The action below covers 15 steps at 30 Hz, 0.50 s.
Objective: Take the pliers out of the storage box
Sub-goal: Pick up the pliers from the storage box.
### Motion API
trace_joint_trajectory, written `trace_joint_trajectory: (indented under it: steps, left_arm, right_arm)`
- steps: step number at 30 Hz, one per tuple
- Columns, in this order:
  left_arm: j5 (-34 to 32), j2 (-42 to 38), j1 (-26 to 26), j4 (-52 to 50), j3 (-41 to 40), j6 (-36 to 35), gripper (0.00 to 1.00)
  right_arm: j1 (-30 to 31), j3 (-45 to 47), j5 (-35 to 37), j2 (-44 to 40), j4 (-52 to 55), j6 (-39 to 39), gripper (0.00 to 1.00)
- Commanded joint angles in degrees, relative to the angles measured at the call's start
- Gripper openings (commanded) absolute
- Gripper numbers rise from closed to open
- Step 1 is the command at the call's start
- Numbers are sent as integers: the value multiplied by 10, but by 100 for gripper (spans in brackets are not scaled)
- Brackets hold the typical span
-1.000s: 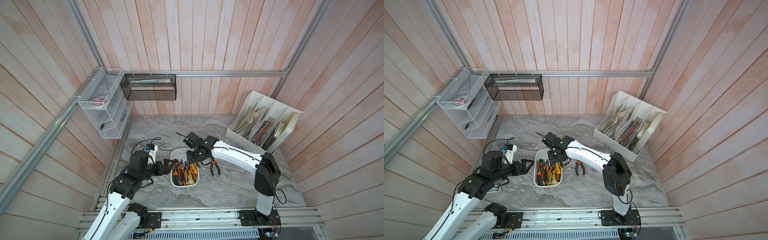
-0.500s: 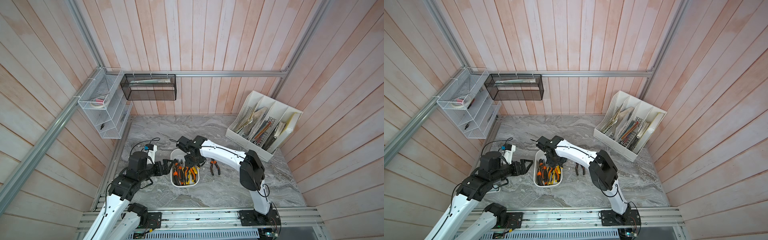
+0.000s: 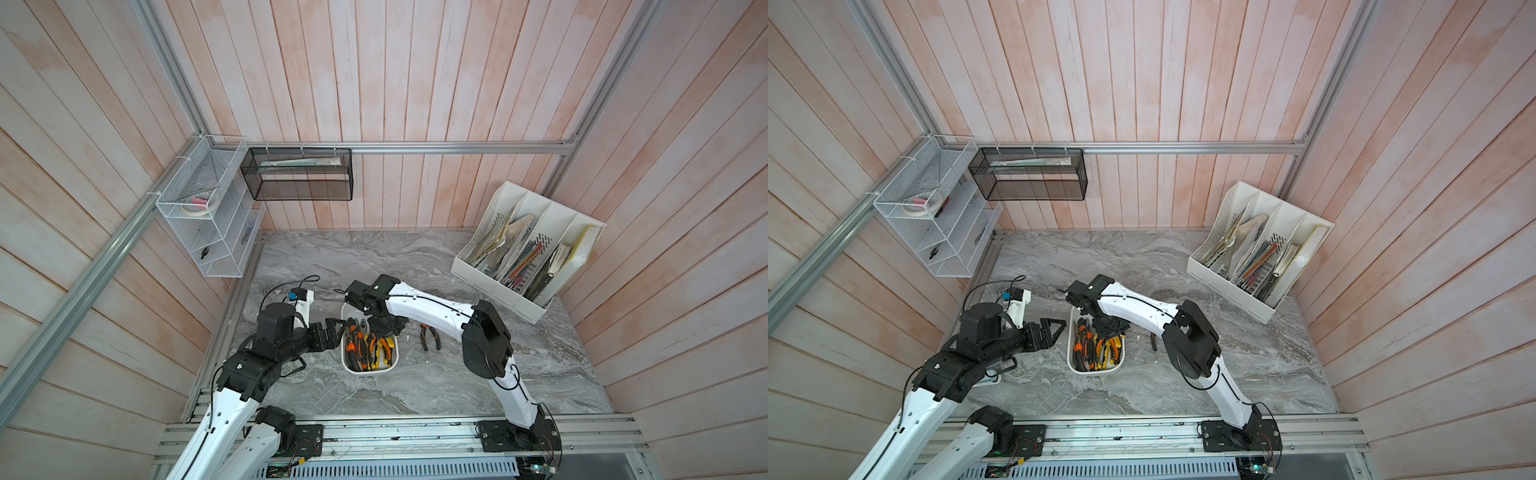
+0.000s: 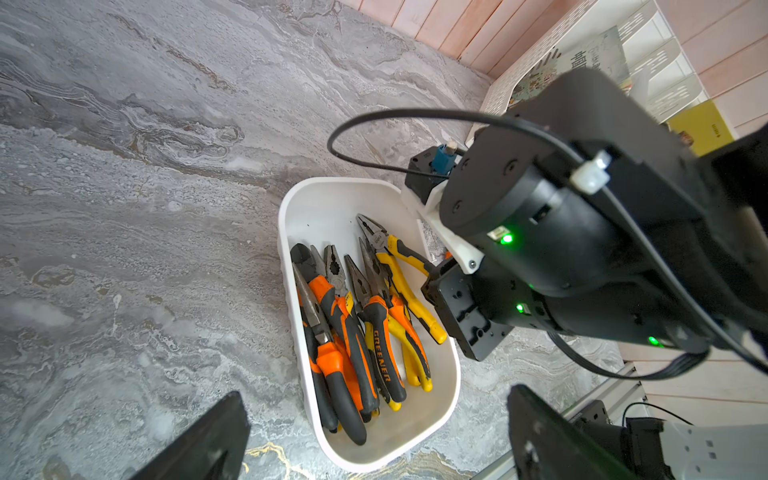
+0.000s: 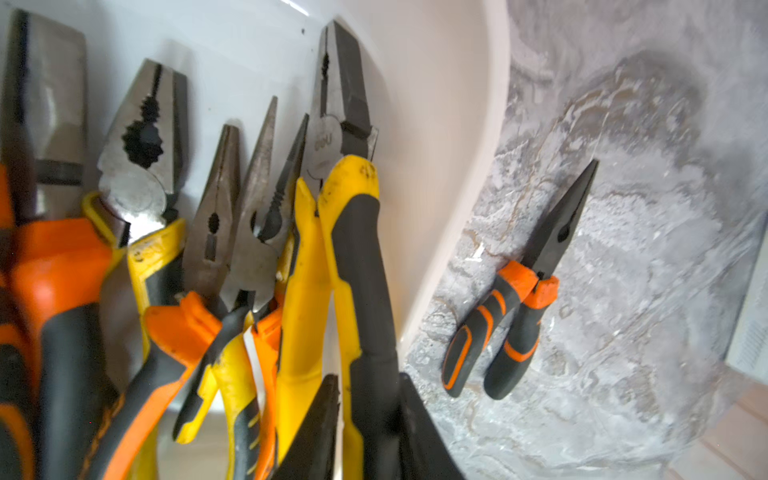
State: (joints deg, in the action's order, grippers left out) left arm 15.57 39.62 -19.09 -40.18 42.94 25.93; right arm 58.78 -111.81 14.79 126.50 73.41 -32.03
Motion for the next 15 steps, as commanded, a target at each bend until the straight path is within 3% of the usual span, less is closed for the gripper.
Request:
trace_joint_trajectory:
  steps: [1,7,15]
  left_arm:
    - [-8,-6,-2,10,-7,-3,100]
    - [-9,-5,-2,10,-8,-2,100]
    - [-7,-2,-2,10,-8,-2,100]
  right_arm:
    - [7,-20,12,3,22,-8,13]
    - [9,-14,32,-26,19,-36,0]
    - [9,114,85,-147,-87,-72,0]
